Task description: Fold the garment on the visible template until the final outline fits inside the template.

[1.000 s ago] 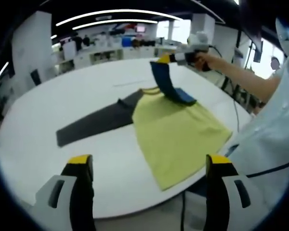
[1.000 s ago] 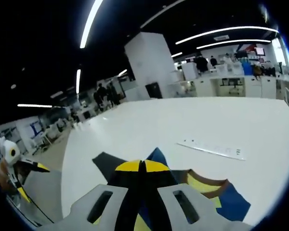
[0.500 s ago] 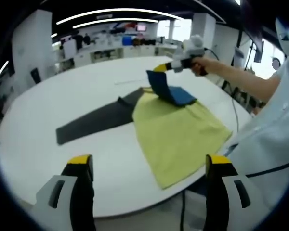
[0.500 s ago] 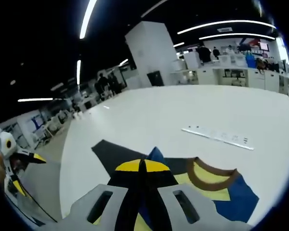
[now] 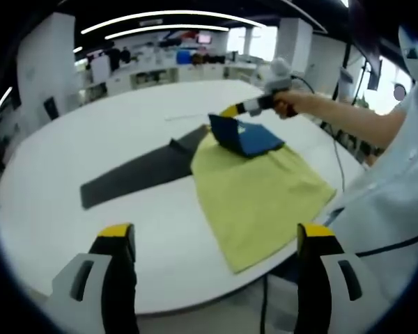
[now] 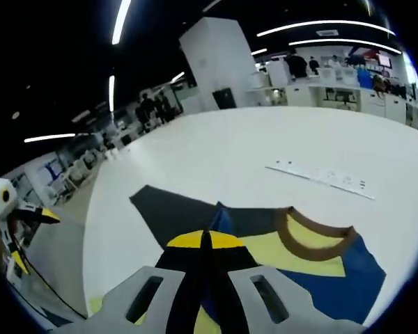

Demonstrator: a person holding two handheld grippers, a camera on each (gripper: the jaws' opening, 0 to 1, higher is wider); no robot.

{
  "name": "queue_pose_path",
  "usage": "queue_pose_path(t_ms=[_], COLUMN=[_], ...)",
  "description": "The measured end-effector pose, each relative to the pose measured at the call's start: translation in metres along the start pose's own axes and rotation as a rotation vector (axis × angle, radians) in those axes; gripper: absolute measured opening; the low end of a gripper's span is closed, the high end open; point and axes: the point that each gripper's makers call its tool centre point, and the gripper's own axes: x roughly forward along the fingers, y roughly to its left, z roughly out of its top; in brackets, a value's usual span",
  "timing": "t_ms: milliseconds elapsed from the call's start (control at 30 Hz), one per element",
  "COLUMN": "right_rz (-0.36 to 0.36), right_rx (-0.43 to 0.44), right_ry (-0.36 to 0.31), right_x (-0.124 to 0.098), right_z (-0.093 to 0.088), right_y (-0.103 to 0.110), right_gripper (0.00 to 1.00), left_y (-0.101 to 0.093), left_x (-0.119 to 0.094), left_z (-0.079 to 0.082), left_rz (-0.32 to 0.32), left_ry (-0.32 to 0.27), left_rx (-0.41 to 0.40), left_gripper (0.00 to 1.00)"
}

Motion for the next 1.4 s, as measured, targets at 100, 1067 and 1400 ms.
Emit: queue_pose_path(t_ms=[100,1067,1400], right_rz=[0.005,-0.073,-0.076], right_rx=[0.001,-0.043,-0.037], right_ry=[0.010,0.155,0.205], right_x=[0.003,0.006,0.010], right_z=[-0.004,-0.060,-0.082], right_y=[0.003,-0.021,-0.026], right_gripper=[0.02,0.02,0.02], left_y=[-0.001,0.000,0.000], left_x=[0.000,0.000,0.000], left_z=[0.000,0.000,-0.002], left_rz=[-0.003,-0.004,-0.001], left_ry=[0.001,0.000,0.002], left_rx=[0.001,0.002,-0.002], left_gripper=[0.92,0.92,0.92])
